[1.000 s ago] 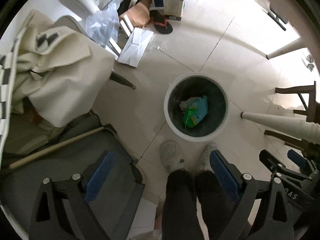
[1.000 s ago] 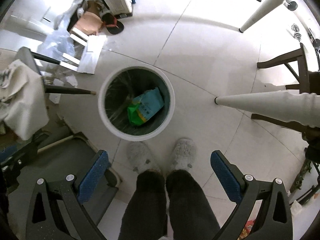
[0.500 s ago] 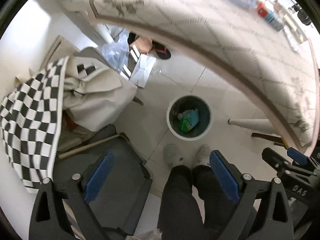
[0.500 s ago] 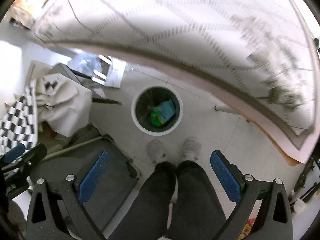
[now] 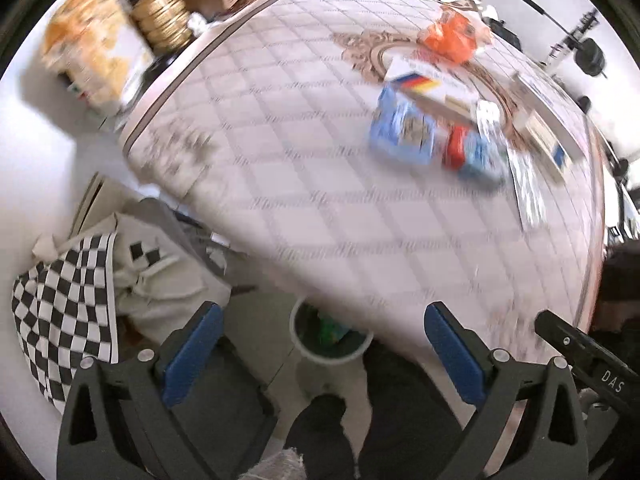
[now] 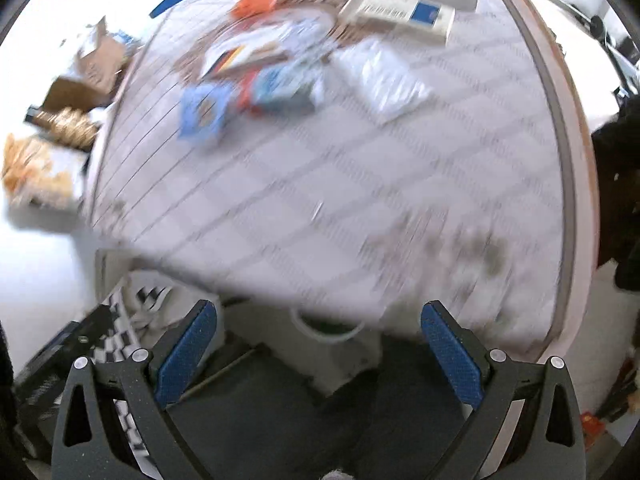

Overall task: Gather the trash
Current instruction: 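Grasp the blue cartoon bag with left tool while right tool grasps the foil blister pack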

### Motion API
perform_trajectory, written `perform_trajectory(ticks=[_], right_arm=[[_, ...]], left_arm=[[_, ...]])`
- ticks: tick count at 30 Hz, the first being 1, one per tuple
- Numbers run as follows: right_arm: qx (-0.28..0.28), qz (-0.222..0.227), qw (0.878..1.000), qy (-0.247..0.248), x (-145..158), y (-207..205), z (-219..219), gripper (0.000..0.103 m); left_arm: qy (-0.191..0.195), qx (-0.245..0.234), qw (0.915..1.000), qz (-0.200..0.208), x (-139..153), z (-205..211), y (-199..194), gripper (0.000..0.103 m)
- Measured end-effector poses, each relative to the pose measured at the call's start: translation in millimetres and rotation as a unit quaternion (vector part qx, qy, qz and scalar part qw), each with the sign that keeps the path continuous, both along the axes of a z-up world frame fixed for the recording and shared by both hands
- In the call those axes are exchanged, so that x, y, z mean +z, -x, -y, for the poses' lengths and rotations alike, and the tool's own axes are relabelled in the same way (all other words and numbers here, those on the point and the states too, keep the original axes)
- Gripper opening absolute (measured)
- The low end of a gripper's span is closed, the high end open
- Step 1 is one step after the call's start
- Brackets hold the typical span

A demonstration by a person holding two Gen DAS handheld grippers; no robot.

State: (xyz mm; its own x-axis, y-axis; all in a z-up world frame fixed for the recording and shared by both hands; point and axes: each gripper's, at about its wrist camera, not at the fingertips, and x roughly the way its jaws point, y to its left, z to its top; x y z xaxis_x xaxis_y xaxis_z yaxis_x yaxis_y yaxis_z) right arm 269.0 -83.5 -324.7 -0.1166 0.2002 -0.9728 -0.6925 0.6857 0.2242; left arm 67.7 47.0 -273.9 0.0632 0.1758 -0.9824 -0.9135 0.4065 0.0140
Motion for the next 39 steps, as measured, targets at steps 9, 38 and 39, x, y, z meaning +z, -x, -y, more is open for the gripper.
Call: perform_trajectory(ticks=[9, 38, 39], right_arm=[[0.065, 0.045, 0.994, 0.076, -75.3, -106.0, -103.4, 0.103], [0.074, 0.046, 0.995, 0.046, -46.4, -96.2, -81.3, 0.070], [0.072, 0.046, 0.995, 0.042, -41.6, -93.1, -76.2, 0.070]], left_arm=[[0.008, -0.038, 0.9951, -0.091, -58.6, -84.8, -117.9, 0.103], [0.034, -0.037, 0.9969, -0.061, -56.5, -82.9, -95.0, 0.041], [0.031, -0.034, 0.9974, -0.056, -53.0, -79.7, -92.5, 0.042]])
